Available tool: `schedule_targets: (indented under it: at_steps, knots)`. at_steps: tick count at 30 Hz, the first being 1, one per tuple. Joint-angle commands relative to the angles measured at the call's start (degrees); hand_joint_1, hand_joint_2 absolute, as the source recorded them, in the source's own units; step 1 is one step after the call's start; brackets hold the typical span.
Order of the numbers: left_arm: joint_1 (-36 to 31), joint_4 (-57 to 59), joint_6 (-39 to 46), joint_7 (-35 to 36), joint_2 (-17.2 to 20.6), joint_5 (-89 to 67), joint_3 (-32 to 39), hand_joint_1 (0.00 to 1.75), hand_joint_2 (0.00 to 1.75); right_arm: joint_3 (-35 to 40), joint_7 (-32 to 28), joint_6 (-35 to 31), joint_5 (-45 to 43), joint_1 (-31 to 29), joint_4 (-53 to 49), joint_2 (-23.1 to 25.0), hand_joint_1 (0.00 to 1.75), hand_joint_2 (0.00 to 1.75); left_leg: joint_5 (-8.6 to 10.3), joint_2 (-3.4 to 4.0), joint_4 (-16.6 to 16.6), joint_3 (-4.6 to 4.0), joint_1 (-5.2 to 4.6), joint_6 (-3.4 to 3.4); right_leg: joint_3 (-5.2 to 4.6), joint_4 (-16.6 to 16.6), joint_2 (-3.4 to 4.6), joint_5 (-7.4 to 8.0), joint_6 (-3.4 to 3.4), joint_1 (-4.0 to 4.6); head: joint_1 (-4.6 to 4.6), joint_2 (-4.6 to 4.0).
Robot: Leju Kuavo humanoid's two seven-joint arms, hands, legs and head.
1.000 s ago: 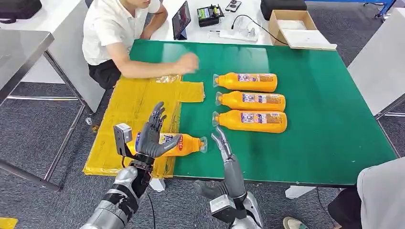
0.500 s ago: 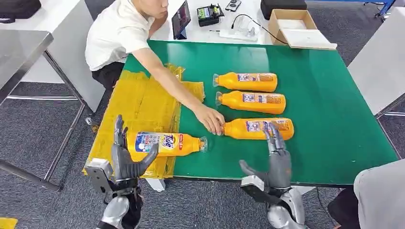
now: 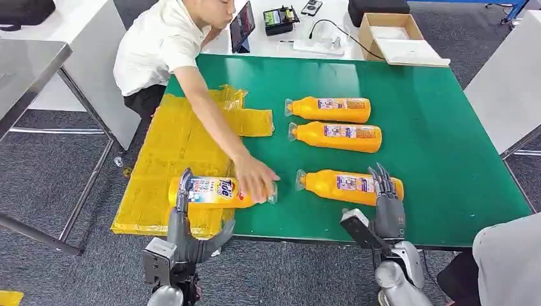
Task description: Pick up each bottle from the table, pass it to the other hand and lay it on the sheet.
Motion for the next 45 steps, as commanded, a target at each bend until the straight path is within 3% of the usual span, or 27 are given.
schedule_targets:
  at_steps: [1, 5, 9, 14, 23, 28, 45]
  knots:
    - [-1.5, 1.6, 0.0, 0.3, 2.7, 0.0, -2.5, 0.00, 1.75, 0.9, 0.2, 0.3, 0.1, -4.8, 9.2, 0.8, 0.00, 1.75, -0.07, 0.14, -0.1, 0.23, -0.02, 0.06, 0.19, -0.1, 0.04, -0.05, -0.09, 0.02, -0.02, 0.00]
    - [-2.0, 1.9, -0.4, 1.1, 2.4, -0.2, -2.5, 0.00, 1.75, 3.4, 4.6, 5.6, 1.9, -9.3, 16.6, 1.2, 0.00, 1.75, -0.10, 0.26, -0.1, 0.26, -0.03, 0.07, 0.19, 0.0, 0.15, -0.03, -0.10, 0.02, -0.02, 0.00]
    - [-1.9, 1.9, 0.0, 2.8, 2.0, -1.0, -2.0, 0.00, 1.75, 4.6, 7.9, 6.1, 3.3, -10.5, 19.5, 1.5, 0.00, 1.75, -0.12, 0.35, -0.1, 0.42, -0.05, 0.12, 0.31, -0.1, 0.16, -0.04, -0.16, 0.03, -0.02, 0.00]
    - [-1.1, 0.8, 0.0, 5.0, 2.1, -2.2, -1.8, 0.00, 1.75, 8.6, 17.2, 4.2, 11.2, -10.0, 17.1, -0.2, 0.00, 1.75, -0.08, 0.14, -0.1, 0.22, -0.01, 0.07, 0.18, -0.1, 0.02, -0.05, -0.09, 0.03, 0.00, 0.00]
    - [0.7, -1.7, -1.7, 7.2, 1.6, -2.8, -1.1, 0.00, 1.75, 12.1, 26.4, 6.1, 24.1, -7.0, 5.0, -3.4, 0.00, 1.75, -0.12, 0.16, -0.1, 0.29, -0.05, 0.10, 0.23, 0.0, 0.01, -0.10, -0.13, 0.00, -0.02, 0.00]
    - [1.1, -2.5, -2.2, 7.5, 1.5, -2.7, -1.4, 0.00, 1.75, 11.9, 27.7, 8.7, 26.5, -6.6, 2.0, -4.3, 0.00, 1.75, -0.13, 0.14, -0.1, 0.28, -0.06, 0.11, 0.22, 0.0, -0.01, -0.12, -0.12, 0.00, 0.00, 0.00]
    - [0.7, -1.0, -1.2, 7.5, 1.4, -2.9, -0.6, 0.00, 1.75, 8.9, 32.3, 11.2, 25.9, -10.3, 11.5, -3.0, 0.00, 1.75, -0.08, 0.12, -0.1, 0.23, -0.04, 0.08, 0.19, 0.0, 0.00, -0.06, -0.09, 0.01, 0.00, 0.00]
